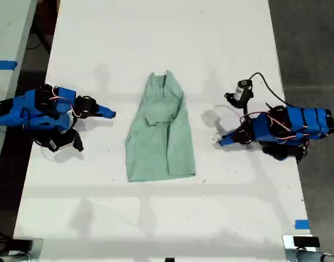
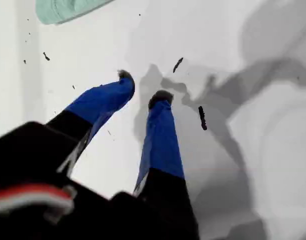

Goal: Fold t shirt

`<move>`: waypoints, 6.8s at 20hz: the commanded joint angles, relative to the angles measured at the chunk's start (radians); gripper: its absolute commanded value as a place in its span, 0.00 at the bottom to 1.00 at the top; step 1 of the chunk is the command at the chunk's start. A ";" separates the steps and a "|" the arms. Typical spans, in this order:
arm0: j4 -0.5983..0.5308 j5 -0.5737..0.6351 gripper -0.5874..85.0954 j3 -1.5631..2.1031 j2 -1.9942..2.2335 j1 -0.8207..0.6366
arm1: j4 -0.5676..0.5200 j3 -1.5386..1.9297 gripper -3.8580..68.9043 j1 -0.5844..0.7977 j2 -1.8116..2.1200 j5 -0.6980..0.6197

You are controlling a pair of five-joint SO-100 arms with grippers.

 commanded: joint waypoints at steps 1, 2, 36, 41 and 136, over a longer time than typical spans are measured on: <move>0.002 -0.011 0.04 0.043 0.008 -0.006 | 0.002 0.058 0.18 0.003 0.014 -0.017; 0.002 -0.011 0.04 0.043 0.008 -0.006 | 0.002 0.058 0.18 0.003 0.014 -0.017; -0.272 -0.388 0.00 0.009 0.011 0.238 | 0.002 0.058 0.18 0.003 0.014 -0.015; -0.023 -0.566 0.16 -0.696 -0.973 0.337 | 0.002 0.058 0.18 0.003 0.014 -0.015; 0.003 -0.310 0.18 0.043 0.005 0.206 | 0.015 0.052 0.16 0.009 0.014 -0.021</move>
